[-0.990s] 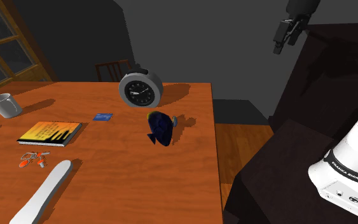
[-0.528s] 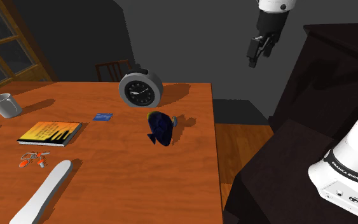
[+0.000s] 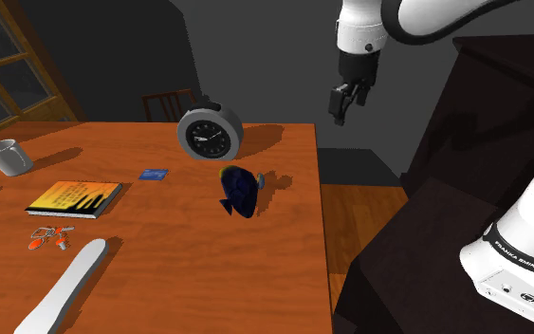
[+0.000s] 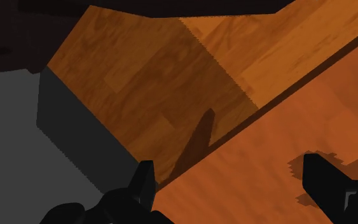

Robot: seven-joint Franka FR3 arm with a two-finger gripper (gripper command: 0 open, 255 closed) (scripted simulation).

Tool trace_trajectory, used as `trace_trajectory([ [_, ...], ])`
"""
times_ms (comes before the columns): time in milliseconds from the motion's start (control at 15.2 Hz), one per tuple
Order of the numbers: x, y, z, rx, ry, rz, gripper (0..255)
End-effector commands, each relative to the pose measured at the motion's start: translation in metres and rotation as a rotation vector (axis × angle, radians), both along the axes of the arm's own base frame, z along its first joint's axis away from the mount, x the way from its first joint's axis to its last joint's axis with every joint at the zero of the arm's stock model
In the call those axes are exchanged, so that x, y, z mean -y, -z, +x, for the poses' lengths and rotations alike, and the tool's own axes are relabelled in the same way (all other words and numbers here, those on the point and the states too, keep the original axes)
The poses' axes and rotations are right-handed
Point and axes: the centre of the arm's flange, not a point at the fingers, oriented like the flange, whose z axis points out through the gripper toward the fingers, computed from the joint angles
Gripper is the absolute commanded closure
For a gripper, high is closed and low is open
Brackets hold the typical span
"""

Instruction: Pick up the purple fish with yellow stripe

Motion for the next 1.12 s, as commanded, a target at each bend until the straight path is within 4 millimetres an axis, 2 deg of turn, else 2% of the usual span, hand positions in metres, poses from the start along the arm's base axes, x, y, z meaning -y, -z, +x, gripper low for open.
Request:
trace_trajectory([
  [0, -0.025, 0.016, 0.014, -0.003, -0.017, -0.013, 0],
  [1056, -0.205, 0.133, 0.081, -0.025, -0.149, -0.13, 0],
])
